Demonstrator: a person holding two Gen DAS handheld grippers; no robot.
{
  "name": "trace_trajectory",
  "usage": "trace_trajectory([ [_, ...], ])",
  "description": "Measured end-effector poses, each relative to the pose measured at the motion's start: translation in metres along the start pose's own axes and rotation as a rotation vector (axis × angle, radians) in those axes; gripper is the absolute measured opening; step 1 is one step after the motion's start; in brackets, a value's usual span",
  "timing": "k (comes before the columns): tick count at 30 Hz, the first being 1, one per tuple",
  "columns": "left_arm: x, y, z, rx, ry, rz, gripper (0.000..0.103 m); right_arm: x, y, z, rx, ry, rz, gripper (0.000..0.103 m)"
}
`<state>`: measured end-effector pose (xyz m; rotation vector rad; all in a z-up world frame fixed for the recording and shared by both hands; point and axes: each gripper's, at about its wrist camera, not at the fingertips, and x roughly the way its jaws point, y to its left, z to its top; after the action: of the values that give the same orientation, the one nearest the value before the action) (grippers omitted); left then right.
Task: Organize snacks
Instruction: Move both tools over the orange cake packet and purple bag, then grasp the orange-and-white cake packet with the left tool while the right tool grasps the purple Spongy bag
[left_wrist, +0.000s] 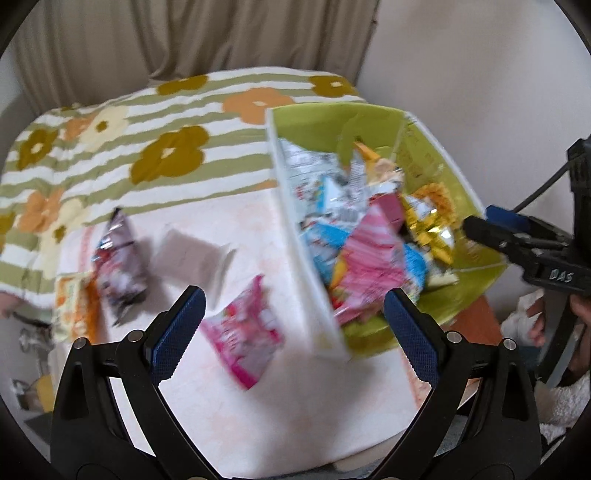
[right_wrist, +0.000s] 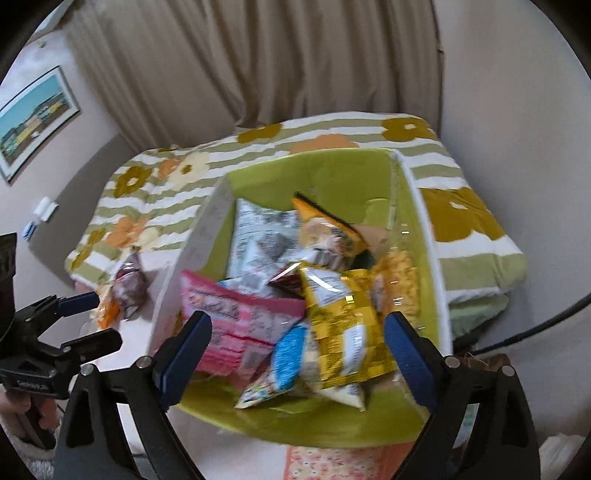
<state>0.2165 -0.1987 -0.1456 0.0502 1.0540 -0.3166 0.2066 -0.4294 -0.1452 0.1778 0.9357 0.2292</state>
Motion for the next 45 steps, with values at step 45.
trace_trajectory([
  [45,0.073,0.320,-0.033,-0.115,0.244,-0.063,0.097,0.203,0.284,0.016,-0.020,0.204,0.096,0.093],
])
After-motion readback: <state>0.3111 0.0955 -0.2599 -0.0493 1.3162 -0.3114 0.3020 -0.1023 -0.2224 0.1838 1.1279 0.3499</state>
